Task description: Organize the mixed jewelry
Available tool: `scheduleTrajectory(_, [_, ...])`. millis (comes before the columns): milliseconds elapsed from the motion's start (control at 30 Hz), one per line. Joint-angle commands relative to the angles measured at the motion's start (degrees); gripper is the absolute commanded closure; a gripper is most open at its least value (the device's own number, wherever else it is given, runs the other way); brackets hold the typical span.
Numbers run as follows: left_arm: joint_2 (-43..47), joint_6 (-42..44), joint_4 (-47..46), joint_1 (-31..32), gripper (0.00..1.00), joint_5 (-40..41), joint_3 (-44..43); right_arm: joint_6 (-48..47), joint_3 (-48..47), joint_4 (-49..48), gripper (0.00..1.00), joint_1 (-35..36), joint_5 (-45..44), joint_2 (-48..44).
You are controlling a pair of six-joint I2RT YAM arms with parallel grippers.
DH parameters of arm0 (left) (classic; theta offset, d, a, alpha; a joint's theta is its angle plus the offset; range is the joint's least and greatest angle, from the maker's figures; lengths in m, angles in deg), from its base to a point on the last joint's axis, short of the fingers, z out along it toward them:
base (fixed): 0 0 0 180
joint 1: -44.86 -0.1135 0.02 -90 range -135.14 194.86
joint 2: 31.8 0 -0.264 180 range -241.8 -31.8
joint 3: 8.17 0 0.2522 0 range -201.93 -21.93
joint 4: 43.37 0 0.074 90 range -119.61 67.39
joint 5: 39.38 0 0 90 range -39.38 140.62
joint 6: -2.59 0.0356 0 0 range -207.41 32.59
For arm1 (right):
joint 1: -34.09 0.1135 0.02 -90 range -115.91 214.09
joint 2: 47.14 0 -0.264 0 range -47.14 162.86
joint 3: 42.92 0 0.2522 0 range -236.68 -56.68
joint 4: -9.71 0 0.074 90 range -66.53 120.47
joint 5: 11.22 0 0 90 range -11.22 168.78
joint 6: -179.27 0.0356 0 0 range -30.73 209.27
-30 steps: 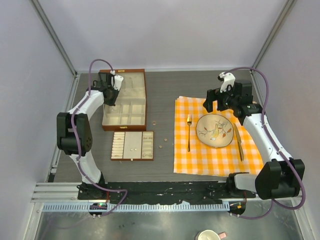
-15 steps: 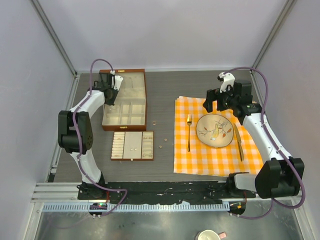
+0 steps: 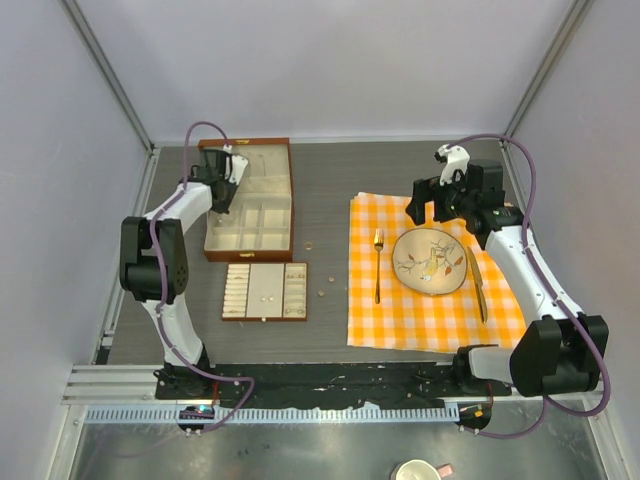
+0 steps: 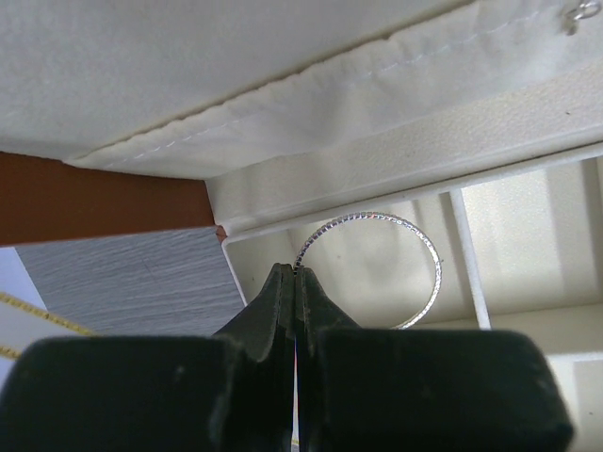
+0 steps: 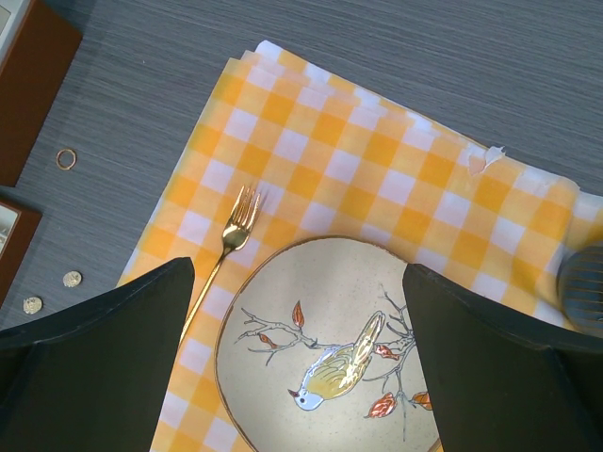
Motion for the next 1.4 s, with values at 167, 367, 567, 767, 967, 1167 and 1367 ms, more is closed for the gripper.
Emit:
scheduleTrajectory(167, [-1.86,0.92,-4.48,0.13,1.00,2.07,0.54,-0.18,-1.89,-1.39,0.00,0.16,-0.35,0.31])
scheduleTrajectory(367, [-3.18,1.45,-4.66,0.13,0.99,2.77,0.27,-0.18,-1.80,-1.39,0.00,0.08,-0.35,0.22])
scheduleTrajectory(567, [-3.97,1.62,-4.57,0.13,0.85,2.95,0.10,-0.18,-1.89,-1.30,0.00,0.08,-0.35,0.40])
scheduleTrajectory(767, [-3.71,1.89,-4.39,0.13,0.65,2.42,0.10,-0.18,-1.89,-1.30,0.00,0.08,-0.44,0.57])
scheduleTrajectory(967, [-1.61,1.45,-3.17,0.13,0.60,2.25,0.54,-0.36,-1.89,-1.22,0.00,0.08,-0.44,0.57])
scheduleTrajectory(1167, [2.44,0.05,-1.32,0.13,0.60,-0.47,1.68,-0.36,-1.89,-1.22,0.00,0.08,-0.44,0.49])
scheduleTrajectory(1367, [8.59,-1.45,0.79,0.83,0.58,-5.56,2.47,-0.27,-1.89,-1.30,0.00,0.16,-0.27,0.48])
